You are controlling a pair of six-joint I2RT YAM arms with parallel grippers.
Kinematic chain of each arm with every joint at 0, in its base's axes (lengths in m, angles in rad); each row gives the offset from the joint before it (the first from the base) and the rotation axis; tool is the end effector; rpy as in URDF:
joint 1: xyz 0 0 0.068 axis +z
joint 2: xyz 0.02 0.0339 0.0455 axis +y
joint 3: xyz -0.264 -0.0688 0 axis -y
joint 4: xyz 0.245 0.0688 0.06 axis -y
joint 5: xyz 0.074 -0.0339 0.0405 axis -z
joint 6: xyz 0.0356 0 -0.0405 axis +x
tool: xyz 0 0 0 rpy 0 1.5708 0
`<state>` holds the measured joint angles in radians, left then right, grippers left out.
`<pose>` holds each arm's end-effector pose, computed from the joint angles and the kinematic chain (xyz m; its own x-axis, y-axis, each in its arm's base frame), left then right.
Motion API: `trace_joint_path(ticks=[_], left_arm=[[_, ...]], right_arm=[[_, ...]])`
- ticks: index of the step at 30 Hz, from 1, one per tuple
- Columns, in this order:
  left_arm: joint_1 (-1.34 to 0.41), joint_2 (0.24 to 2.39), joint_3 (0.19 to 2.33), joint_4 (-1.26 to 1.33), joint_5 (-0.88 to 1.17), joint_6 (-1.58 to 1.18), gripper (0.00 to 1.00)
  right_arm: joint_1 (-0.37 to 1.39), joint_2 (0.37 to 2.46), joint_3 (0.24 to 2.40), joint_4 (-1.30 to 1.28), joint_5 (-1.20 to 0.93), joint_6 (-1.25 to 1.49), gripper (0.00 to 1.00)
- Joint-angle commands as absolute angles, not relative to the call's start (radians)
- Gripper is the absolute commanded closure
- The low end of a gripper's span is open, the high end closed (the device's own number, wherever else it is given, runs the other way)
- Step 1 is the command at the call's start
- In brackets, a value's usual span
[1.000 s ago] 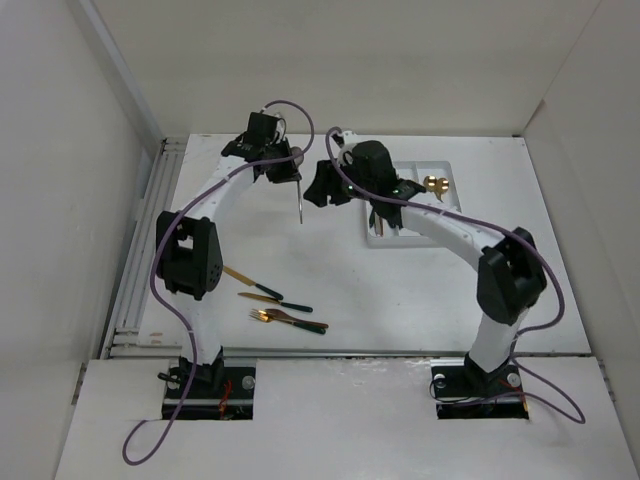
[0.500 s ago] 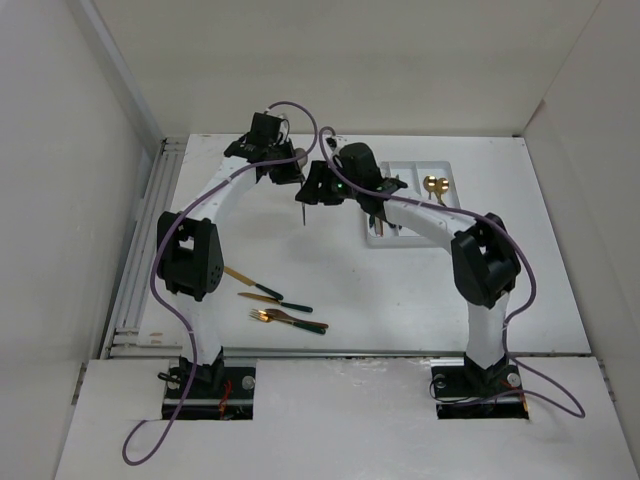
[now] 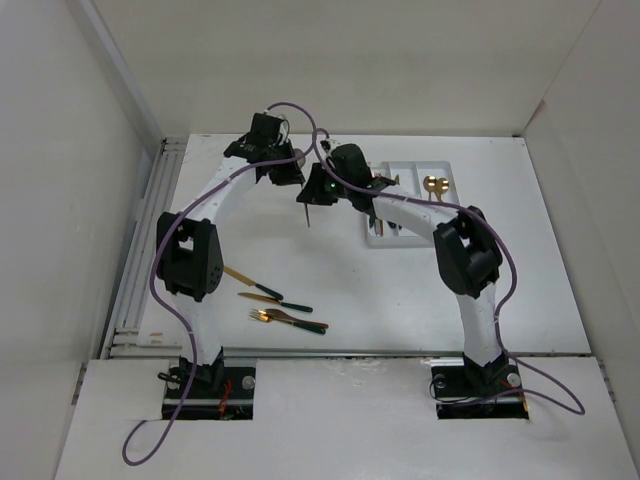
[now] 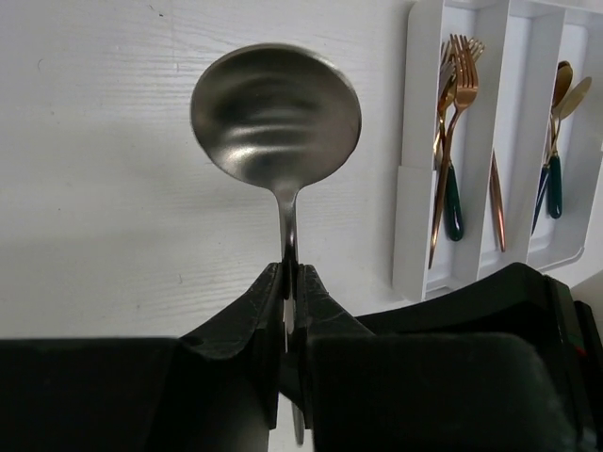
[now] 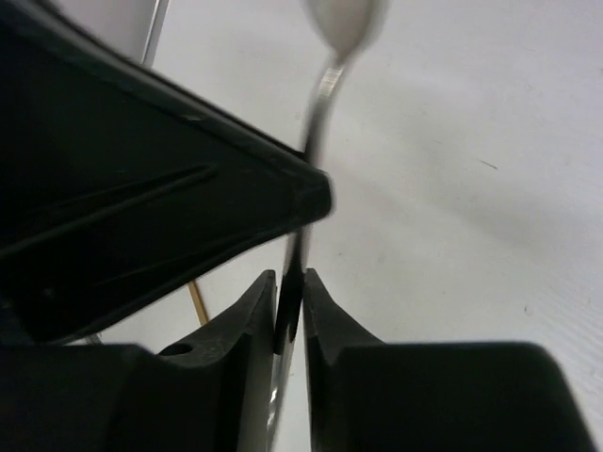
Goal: Sort the eating utensils into containers
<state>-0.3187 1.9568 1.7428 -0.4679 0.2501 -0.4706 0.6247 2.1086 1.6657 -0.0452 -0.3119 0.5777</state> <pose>0.4301 -0.1512 0.2963 -0.7539 -0.2139 -0.6212 0.1618 0.8560 -0.4911 0.3972 0.2999 0.2389 -0.7427 0.1053 -0.6613 -0.4427 0.6637 0.6029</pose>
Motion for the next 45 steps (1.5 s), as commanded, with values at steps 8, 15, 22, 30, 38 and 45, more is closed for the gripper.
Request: trace_joint_path(ticks=[8,15,22,30,38,45], left_arm=[[-0.321,1.879,1.724,-0.422,0.319,-0.482,0.62],[-0.302,1.879,1.839,-0.413,0.351,-0.433,0.00],[-0.238,1.870,1.867,-0.436,0.226,-0.345,0.00],[-0.209,1.852,1.796,-0.454,0.081,-0.296,0.00],[-0.209,1.813,1.718,-0.463,0.025,-0.255,0.00],[-0.189,1.792,1.686,-0.483,0.024,-0.233,0.00]], right_arm=[[0.577,2.045,1.686,0.005,-0.331,0.568,1.00],[0.368,1.853,1.510,-0.005,-0.376,0.494,1.00],[0.143,1.674,1.410,-0.280,-0.288,0.206,1.00],[-0.037,1.810,1.476,-0.477,-0.341,0.023,1.00],[-0.048,1.901,1.476,-0.451,-0.290,0.044,0.64],[-0.048,1.882,1.453,-0.410,-0.201,0.066,0.53]])
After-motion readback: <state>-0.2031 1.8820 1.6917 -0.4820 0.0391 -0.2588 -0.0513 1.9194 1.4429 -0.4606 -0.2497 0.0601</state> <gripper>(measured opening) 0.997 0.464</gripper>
